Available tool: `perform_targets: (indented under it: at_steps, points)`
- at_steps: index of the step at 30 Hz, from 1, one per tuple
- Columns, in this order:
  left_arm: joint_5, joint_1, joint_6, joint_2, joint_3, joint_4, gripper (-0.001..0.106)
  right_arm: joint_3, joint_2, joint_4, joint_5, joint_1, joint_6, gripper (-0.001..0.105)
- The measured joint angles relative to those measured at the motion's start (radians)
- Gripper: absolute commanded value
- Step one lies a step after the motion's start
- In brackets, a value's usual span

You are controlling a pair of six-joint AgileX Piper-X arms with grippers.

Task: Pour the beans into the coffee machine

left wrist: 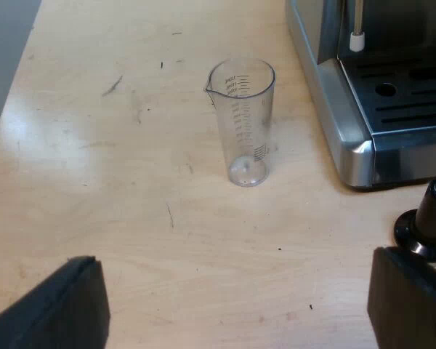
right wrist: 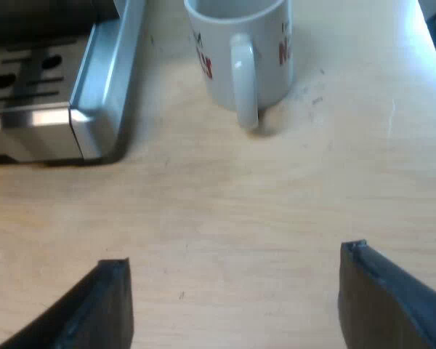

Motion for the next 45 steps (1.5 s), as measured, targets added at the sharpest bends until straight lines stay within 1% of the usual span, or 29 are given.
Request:
perform_targets:
  at_steps: [4, 45]
  points:
    - [0.000, 0.000, 0.000, 0.000, 0.000, 0.000, 0.075, 0.014, 0.000, 0.023, -0.002, 0.000, 0.000, 0.062]
    - [0.000, 0.000, 0.000, 0.000, 0.000, 0.000, 0.075, 0.014, 0.000, 0.023, -0.001, 0.000, 0.000, 0.062]
